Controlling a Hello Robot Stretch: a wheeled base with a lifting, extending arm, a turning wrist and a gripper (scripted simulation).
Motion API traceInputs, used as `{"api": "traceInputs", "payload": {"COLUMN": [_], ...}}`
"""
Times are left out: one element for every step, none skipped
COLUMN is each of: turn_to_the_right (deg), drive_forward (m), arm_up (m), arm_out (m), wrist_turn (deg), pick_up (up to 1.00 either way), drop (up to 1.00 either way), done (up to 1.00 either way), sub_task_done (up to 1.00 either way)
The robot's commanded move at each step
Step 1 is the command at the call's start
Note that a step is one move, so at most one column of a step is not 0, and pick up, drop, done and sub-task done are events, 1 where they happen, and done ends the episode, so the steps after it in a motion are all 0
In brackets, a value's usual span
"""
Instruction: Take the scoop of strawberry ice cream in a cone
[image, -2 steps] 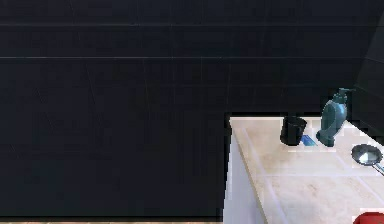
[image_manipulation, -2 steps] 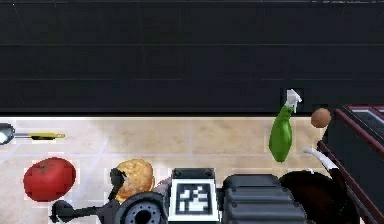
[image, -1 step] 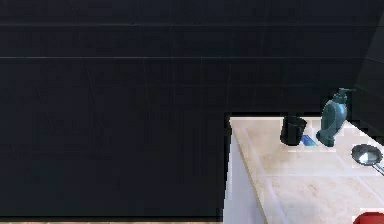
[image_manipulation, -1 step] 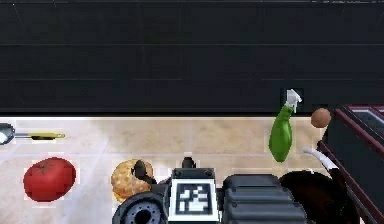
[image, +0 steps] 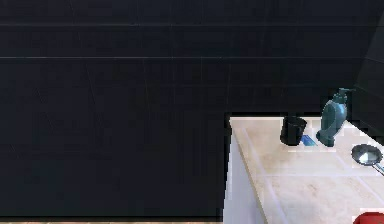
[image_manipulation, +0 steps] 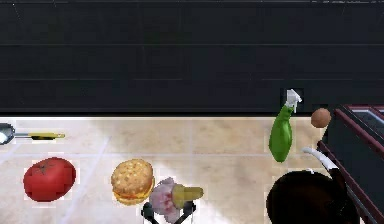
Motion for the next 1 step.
{"api": "traceInputs", "payload": {"turn_to_the_right": [0.0], "drive_forward": [0.0], "arm_up": [0.0], "arm_out": [0.0], "wrist_turn": [0.0], "pick_up": [1.0], "drop": [0.0], "done": [0.0], "sub_task_done": [0.0]}}
